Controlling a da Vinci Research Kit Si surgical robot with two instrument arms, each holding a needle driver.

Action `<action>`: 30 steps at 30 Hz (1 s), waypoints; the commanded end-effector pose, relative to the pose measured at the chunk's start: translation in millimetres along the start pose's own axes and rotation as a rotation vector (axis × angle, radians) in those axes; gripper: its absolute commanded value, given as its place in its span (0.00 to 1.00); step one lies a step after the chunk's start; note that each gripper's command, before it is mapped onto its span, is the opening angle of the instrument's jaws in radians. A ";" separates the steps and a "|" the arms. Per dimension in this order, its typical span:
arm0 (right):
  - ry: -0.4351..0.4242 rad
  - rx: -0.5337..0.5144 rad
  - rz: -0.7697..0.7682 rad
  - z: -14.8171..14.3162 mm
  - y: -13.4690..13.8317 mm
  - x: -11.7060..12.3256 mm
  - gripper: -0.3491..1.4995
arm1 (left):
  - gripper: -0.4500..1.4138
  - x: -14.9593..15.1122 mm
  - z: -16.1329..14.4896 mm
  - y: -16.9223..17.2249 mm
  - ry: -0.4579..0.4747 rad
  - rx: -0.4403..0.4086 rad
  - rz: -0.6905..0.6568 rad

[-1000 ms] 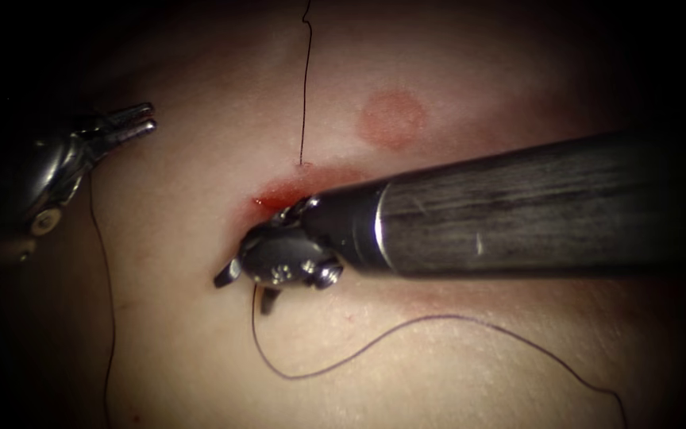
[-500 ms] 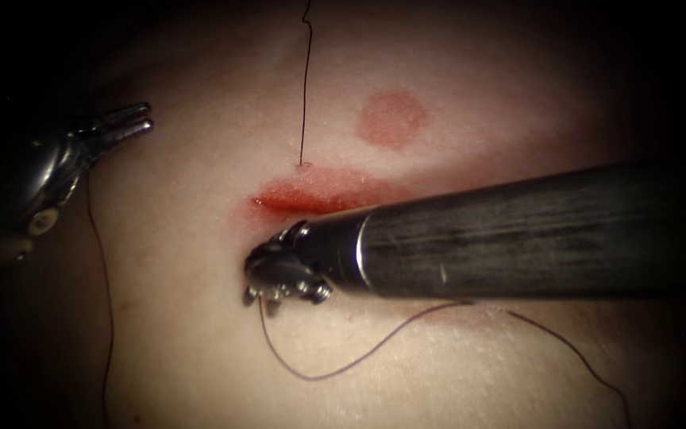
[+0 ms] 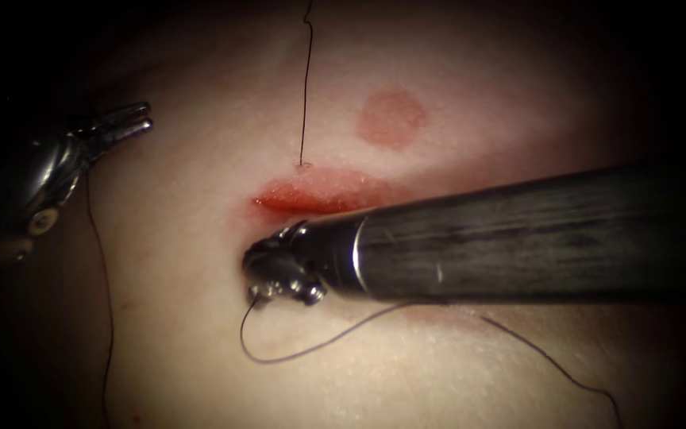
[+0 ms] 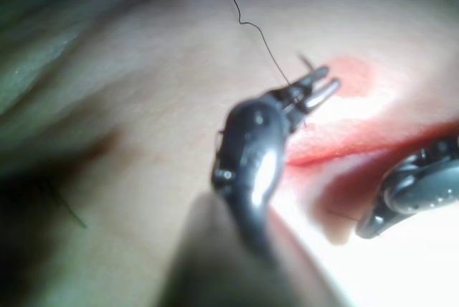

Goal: Wound Closure
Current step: Use the right gripper to pull the suture through.

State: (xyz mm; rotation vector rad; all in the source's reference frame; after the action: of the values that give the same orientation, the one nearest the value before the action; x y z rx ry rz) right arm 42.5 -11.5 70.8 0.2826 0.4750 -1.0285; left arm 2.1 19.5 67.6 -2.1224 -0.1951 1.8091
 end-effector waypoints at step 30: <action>0.109 0.189 0.077 -13.9 -26.3 20.2 0.00 | 0.05 -1.1 0.8 -0.2 0.001 0.003 0.000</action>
State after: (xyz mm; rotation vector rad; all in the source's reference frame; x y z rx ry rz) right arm 24.4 -32.4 48.4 0.5181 0.4637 -0.9756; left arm 1.6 19.6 67.8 -2.1190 -0.1898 1.8087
